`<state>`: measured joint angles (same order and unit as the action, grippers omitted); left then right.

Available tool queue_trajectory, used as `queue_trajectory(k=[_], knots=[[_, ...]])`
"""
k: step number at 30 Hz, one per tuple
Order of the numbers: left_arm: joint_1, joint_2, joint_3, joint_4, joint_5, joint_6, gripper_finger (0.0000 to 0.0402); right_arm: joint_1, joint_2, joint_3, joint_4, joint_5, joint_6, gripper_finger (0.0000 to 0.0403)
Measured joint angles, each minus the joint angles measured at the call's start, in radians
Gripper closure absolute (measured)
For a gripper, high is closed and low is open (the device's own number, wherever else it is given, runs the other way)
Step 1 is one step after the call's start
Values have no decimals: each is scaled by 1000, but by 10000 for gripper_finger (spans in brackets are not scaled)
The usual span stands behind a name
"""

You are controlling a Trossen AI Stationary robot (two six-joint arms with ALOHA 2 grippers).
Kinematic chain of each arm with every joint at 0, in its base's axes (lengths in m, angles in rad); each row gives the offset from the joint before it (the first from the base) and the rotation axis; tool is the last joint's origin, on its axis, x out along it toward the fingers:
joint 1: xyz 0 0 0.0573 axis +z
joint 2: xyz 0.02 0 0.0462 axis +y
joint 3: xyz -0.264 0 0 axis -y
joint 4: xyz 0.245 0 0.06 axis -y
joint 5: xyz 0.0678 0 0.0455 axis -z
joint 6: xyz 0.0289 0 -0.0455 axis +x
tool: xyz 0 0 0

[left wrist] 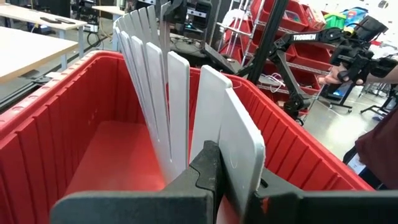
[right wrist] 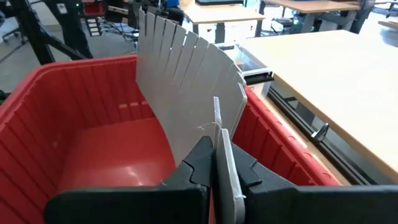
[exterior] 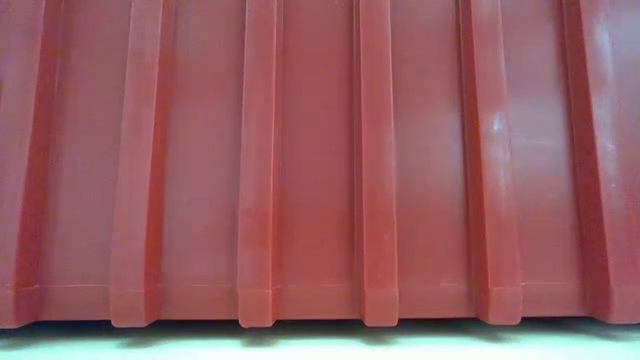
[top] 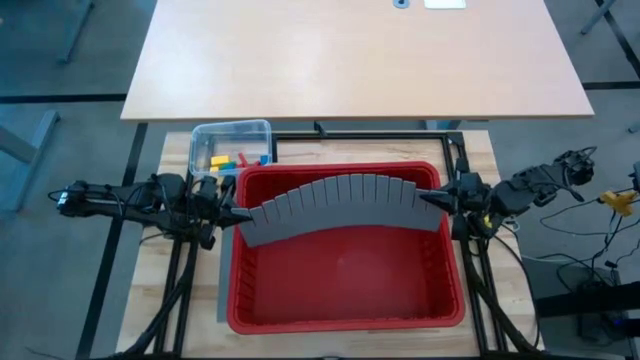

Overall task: Sort blocks
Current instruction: Insert the bin divider into the red bin

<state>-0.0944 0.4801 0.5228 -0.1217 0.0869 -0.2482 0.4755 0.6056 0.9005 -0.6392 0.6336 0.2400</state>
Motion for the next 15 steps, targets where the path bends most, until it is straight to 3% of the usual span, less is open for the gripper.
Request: queue_trajectory(k=[15], knots=[[0, 0, 0, 0, -1, 0, 402, 0, 8, -10, -1, 24, -13, 403]])
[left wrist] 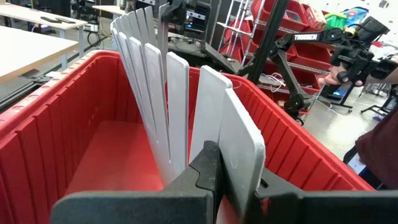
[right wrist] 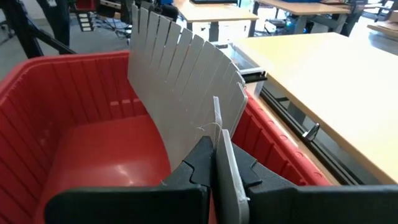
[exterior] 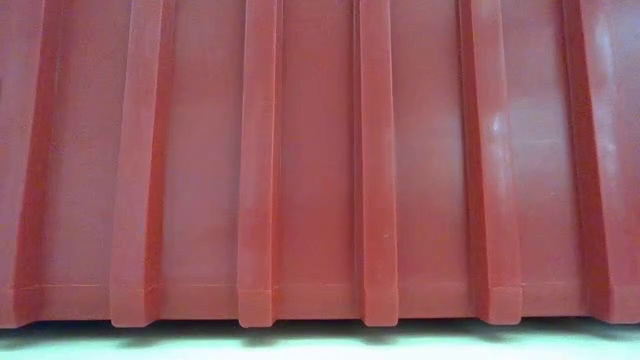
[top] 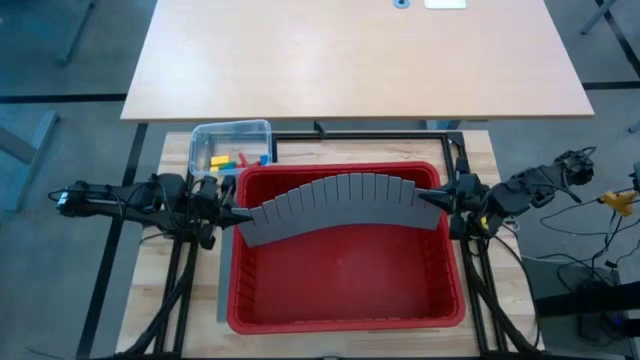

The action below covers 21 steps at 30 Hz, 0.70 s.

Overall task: Sort blocks
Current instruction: Insert the bin divider into the red bin

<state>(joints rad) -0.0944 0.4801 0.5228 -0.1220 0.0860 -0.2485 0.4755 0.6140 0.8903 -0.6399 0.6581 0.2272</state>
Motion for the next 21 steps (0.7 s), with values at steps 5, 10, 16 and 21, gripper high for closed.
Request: queue_trajectory(k=[5, 10, 16, 21], knots=[[0, 0, 0, -1, -1, -5, 402, 0, 23, -6, 0, 4, -2, 403], [0, 1, 0, -1, -2, -16, 402, 0, 35, -7, 0, 19, -2, 403], [0, 1, 0, 0, -2, -22, 402, 0, 34, -8, -15, 26, 0, 403], [0, 0, 0, 2, -2, -23, 402, 0, 21, -8, -53, 32, 26, 403]])
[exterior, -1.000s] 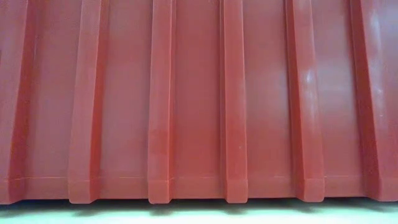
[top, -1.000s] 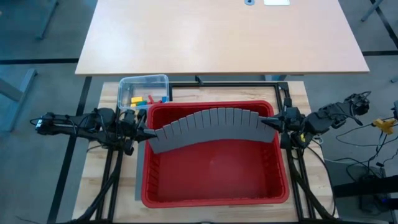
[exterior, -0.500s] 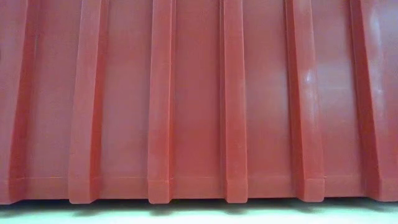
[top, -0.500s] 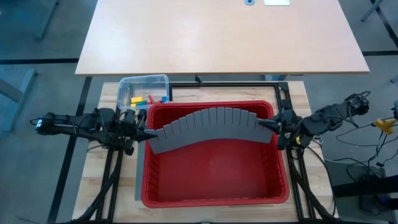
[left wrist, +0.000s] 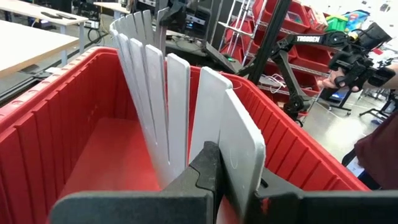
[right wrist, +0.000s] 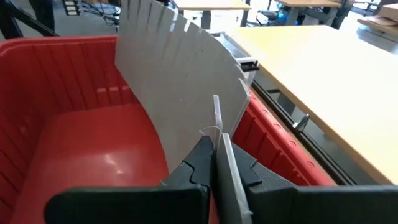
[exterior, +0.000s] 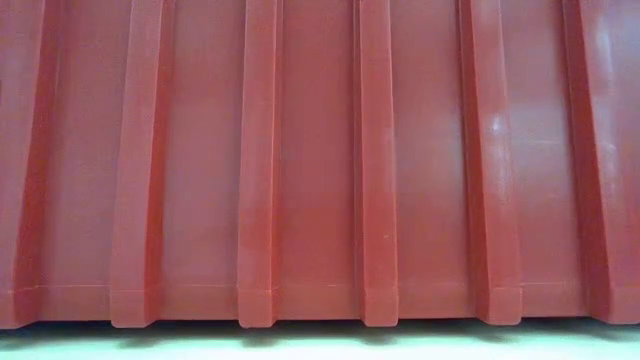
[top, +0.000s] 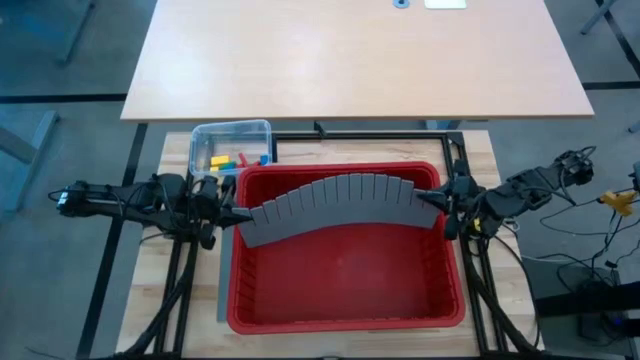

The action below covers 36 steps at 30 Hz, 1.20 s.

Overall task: Sort blocks
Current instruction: Insert the bin divider into the red bin

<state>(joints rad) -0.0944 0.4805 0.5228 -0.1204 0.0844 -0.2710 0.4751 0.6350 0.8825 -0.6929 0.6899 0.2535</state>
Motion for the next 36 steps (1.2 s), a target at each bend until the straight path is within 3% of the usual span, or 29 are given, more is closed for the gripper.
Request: queue_trajectory(k=[21, 36], knots=[[0, -5, 0, -20, -1, 4, 402, 0, 6, 26, -6, -38, 42, 403], [0, -5, 0, -18, 0, 4, 402, 0, 7, 26, -25, -9, 40, 403]])
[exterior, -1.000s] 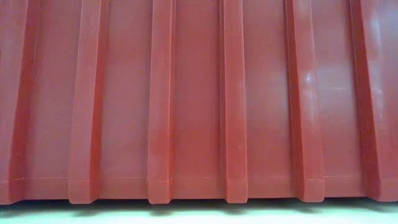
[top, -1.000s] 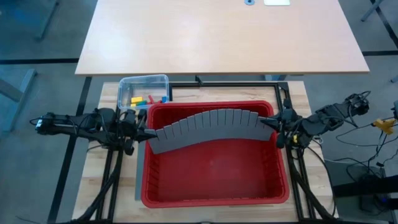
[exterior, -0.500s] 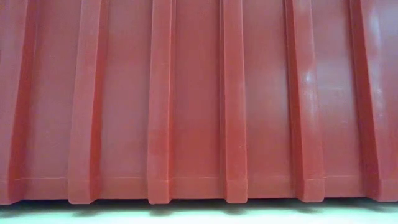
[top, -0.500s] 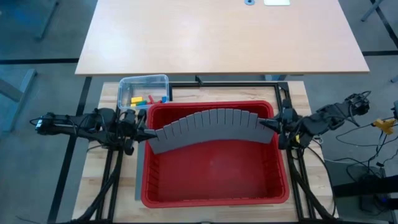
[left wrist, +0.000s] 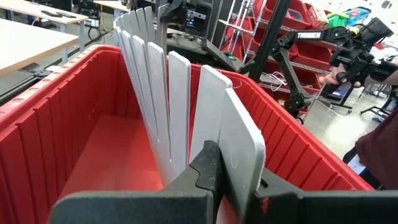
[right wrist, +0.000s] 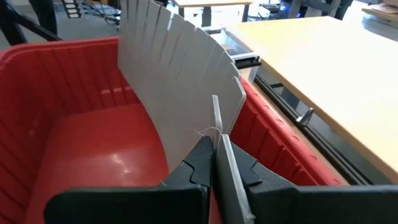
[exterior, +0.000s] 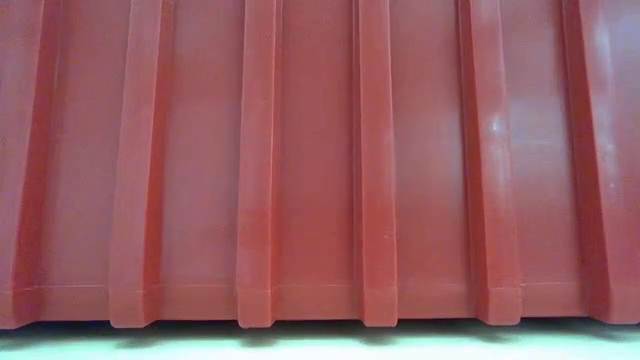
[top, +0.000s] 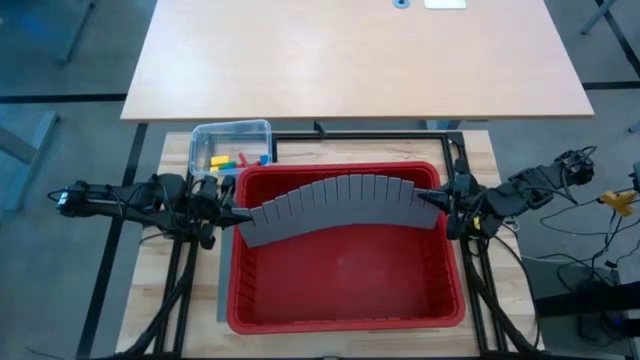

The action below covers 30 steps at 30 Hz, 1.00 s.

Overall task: Sort blocks
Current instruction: Insert the bin divider into the red bin

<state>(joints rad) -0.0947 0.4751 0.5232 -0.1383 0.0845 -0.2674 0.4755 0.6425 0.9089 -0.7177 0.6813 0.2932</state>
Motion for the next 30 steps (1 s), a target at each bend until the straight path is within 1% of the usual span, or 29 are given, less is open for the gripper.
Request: queue_trajectory(k=[10, 19, 25, 30], knots=[[0, 0, 0, 20, 4, -4, 402, 0, -27, 0, -11, 5, 4, 403], [0, 0, 0, 37, 4, -5, 402, 0, -19, 49, -15, -1, 3, 403], [0, 0, 0, 33, -1, -6, 401, 0, -20, 59, -85, -16, 59, 403], [0, 0, 0, 32, 0, -6, 401, 0, -20, 66, -105, -29, 65, 403]])
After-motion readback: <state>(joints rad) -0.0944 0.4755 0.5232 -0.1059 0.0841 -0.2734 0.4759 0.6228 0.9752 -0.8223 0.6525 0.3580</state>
